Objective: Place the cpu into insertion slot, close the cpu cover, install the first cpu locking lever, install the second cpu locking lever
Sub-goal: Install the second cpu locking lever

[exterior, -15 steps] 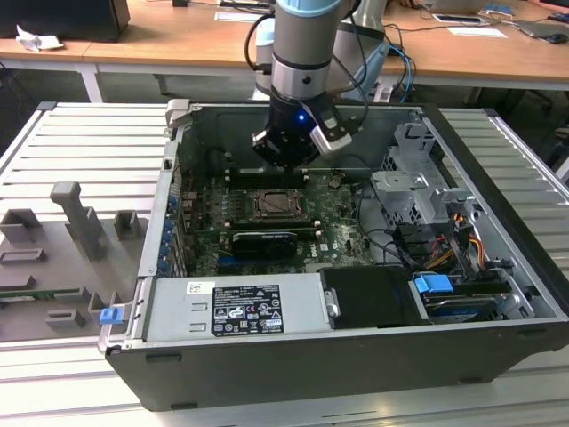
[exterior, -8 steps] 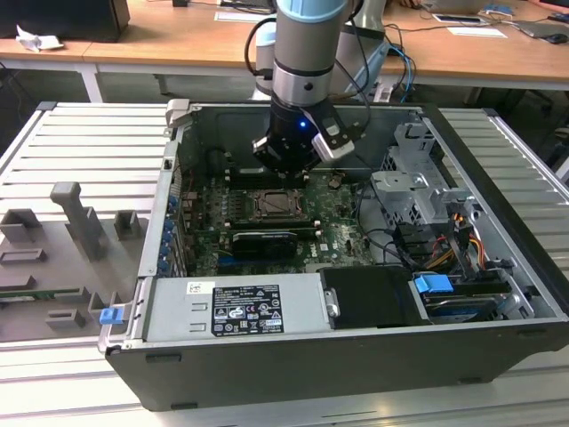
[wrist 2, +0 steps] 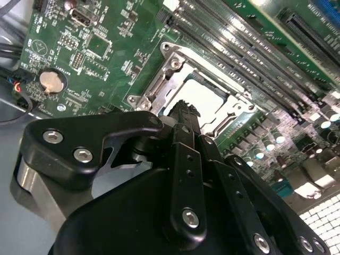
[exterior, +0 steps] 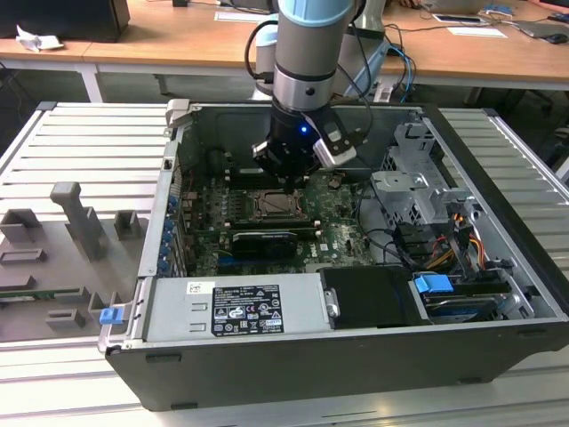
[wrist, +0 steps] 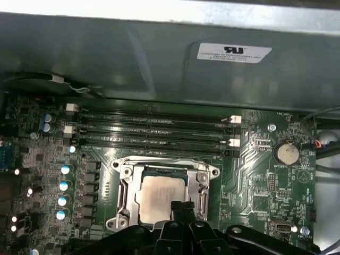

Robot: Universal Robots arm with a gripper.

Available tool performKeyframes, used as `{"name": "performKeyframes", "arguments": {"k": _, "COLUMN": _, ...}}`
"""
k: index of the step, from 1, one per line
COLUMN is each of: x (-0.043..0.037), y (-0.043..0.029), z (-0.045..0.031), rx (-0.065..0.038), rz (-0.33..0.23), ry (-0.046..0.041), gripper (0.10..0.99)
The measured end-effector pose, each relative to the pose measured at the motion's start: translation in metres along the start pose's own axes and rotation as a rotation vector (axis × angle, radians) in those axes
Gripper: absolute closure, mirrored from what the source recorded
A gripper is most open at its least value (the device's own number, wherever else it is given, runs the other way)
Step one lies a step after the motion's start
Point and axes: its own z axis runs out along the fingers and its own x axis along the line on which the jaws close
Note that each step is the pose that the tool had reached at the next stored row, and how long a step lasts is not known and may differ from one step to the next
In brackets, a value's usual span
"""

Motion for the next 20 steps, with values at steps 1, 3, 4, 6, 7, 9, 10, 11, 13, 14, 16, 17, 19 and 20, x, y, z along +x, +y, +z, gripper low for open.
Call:
{"name": "performKeyframes", "arguments": {"k": 1, "x": 0.0001, "y": -0.0012, "z": -0.0001, "rx": 0.000, "rz": 0.000, "ry": 0.0011, "gripper": 0.980}}
{"name": "performKeyframes", "arguments": {"k": 3, "x": 0.0002, "y": -0.0037, "z": -0.0002, "rx": -0.001, "rz": 0.000, "ry": 0.0013, "gripper": 0.980}}
{"name": "performKeyframes", "arguments": {"k": 4, "x": 0.0003, "y": -0.0045, "z": -0.0003, "rx": -0.001, "rz": 0.000, "ry": 0.0013, "gripper": 0.980}}
{"name": "performKeyframes", "arguments": {"k": 6, "x": 0.0004, "y": -0.0050, "z": -0.0003, "rx": -0.001, "rz": 0.000, "ry": 0.0013, "gripper": 0.980}}
{"name": "performKeyframes", "arguments": {"k": 7, "x": 0.0004, "y": -0.0051, "z": -0.0012, "rx": 0.000, "rz": 0.000, "ry": 0.0015, "gripper": 0.980}}
{"name": "performKeyframes", "arguments": {"k": 9, "x": 0.0004, "y": -0.0050, "z": -0.0052, "rx": -0.001, "rz": 0.000, "ry": 0.0014, "gripper": 0.980}}
{"name": "performKeyframes", "arguments": {"k": 10, "x": 0.0004, "y": -0.0050, "z": -0.0082, "rx": -0.001, "rz": 0.000, "ry": 0.0014, "gripper": 0.980}}
{"name": "performKeyframes", "arguments": {"k": 11, "x": 0.0004, "y": -0.0054, "z": -0.0084, "rx": -0.001, "rz": 0.000, "ry": 0.0012, "gripper": 0.980}}
{"name": "performKeyframes", "arguments": {"k": 13, "x": 0.0005, "y": -0.0069, "z": -0.0085, "rx": -0.001, "rz": 0.000, "ry": 0.0013, "gripper": 0.980}}
{"name": "performKeyframes", "arguments": {"k": 14, "x": 0.0006, "y": -0.0081, "z": -0.0086, "rx": -0.001, "rz": 0.000, "ry": 0.0014, "gripper": 0.980}}
{"name": "performKeyframes", "arguments": {"k": 16, "x": 0.0008, "y": -0.0106, "z": -0.0088, "rx": -0.001, "rz": 0.000, "ry": 0.0013, "gripper": 0.980}}
{"name": "performKeyframes", "arguments": {"k": 17, "x": 0.0009, "y": -0.0118, "z": -0.0089, "rx": -0.001, "rz": 0.000, "ry": 0.0014, "gripper": 0.980}}
{"name": "performKeyframes", "arguments": {"k": 19, "x": 0.0013, "y": -0.0171, "z": -0.0093, "rx": -0.001, "rz": 0.000, "ry": 0.0013, "gripper": 0.980}}
{"name": "performKeyframes", "arguments": {"k": 20, "x": 0.0015, "y": -0.0197, "z": -0.0095, "rx": -0.001, "rz": 0.000, "ry": 0.0013, "gripper": 0.980}}
